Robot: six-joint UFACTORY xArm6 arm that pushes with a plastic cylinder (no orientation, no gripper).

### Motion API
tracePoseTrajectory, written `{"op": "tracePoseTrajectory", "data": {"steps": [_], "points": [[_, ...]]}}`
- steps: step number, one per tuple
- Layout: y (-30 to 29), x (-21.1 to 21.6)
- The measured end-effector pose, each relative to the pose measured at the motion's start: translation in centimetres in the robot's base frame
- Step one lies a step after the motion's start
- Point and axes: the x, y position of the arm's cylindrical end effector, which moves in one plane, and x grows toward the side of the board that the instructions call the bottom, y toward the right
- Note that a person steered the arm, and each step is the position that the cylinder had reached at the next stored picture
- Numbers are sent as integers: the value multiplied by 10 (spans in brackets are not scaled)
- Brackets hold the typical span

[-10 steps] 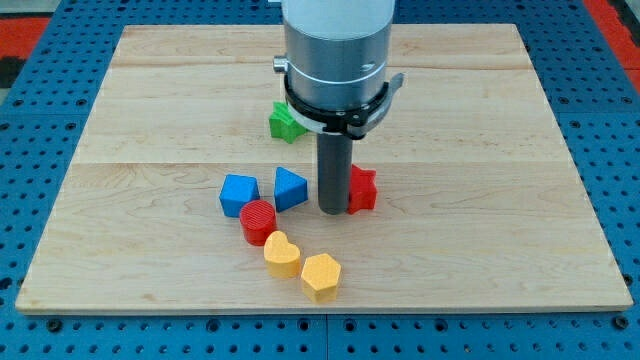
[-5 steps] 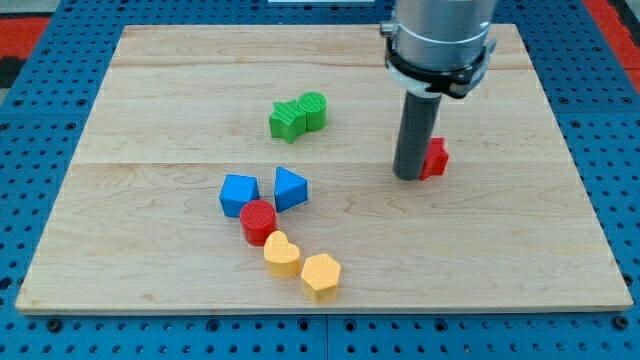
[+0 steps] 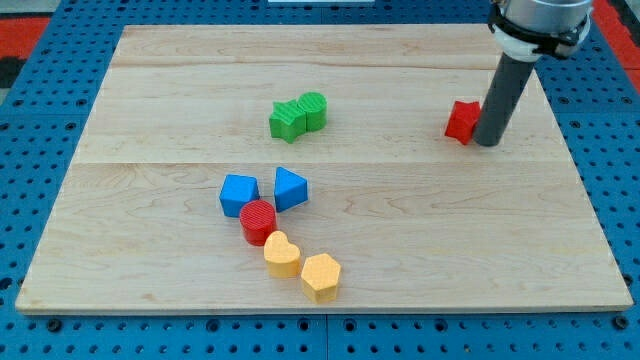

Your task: Push red star towards top center

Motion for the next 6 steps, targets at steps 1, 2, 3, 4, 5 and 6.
{"op": "tracePoseTrajectory", "data": {"steps": [1,2,3,4,5,6], "points": [[-12,-25],[-22,-49],[-30,-77],[-52,-95],[-75,-114],[-108,-114]]}}
